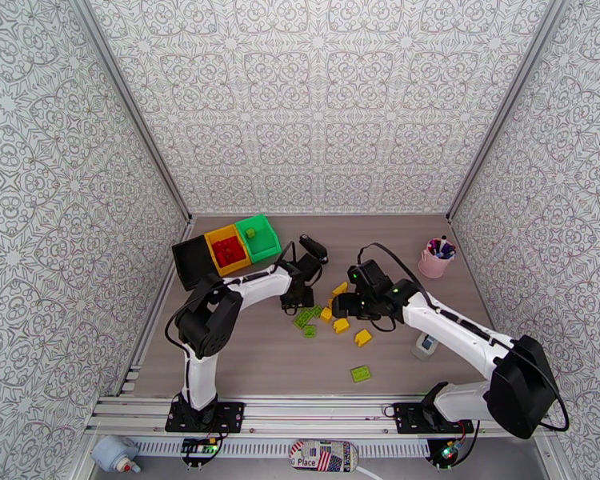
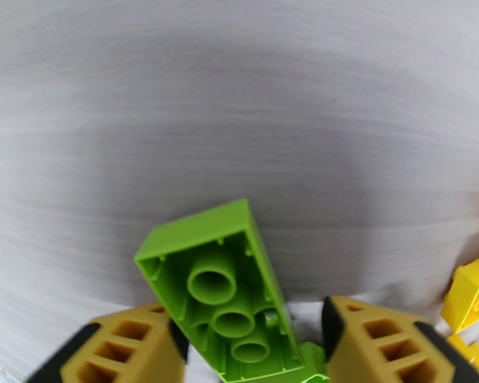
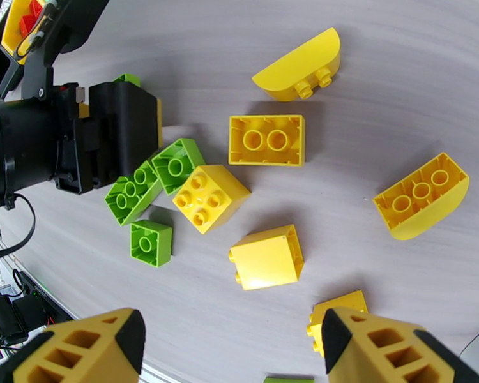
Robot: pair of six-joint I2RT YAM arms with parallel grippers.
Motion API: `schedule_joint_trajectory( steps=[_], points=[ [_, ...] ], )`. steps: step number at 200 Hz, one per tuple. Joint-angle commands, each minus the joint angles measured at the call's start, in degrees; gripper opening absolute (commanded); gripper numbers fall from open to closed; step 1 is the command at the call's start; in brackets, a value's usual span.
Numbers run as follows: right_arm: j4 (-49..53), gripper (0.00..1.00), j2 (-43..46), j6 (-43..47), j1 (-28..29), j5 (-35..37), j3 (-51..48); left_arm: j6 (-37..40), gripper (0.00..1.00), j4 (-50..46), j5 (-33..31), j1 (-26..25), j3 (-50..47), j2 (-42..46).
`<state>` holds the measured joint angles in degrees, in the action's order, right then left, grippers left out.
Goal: Sort the legos into containers by color
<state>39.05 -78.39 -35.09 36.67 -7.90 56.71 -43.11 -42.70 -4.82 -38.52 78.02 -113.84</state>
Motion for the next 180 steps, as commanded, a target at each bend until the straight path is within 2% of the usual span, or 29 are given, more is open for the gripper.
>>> schedule_joint_trajectory(
  steps=[1, 39, 67, 99, 142, 180],
  points=[
    [-1.0, 0.77, 1.3, 0.1, -0.5, 0.2, -0.7, 1.2, 0.47, -1.3, -0.6, 0.0, 1.4, -0.7],
    [-3.8, 0.77, 0.2, -0.6, -0.5, -3.6, -0.6, 2.1, 0.33, 0.0, 0.7, 1.2, 0.1, 1.9],
    [-10.1, 0.76, -2.8, -3.6, 0.4, -9.4, -0.5, 2.7, 0.32, 1.4, 3.1, 3.4, -1.1, 5.1],
    [-13.0, 0.74, -9.8, -5.3, 3.4, -11.3, 5.4, 4.2, 0.32, 2.2, 5.7, 7.1, -1.6, 8.7],
    [-13.8, 0.73, -20.1, -5.8, 4.5, -15.0, 18.1, 9.3, 0.33, -0.2, 6.0, 15.7, 1.1, 11.0],
    [-10.8, 0.72, -23.3, -5.7, 4.5, -15.0, 25.5, 14.1, 0.35, -2.7, 8.7, 25.0, 11.1, 7.0]
  ],
)
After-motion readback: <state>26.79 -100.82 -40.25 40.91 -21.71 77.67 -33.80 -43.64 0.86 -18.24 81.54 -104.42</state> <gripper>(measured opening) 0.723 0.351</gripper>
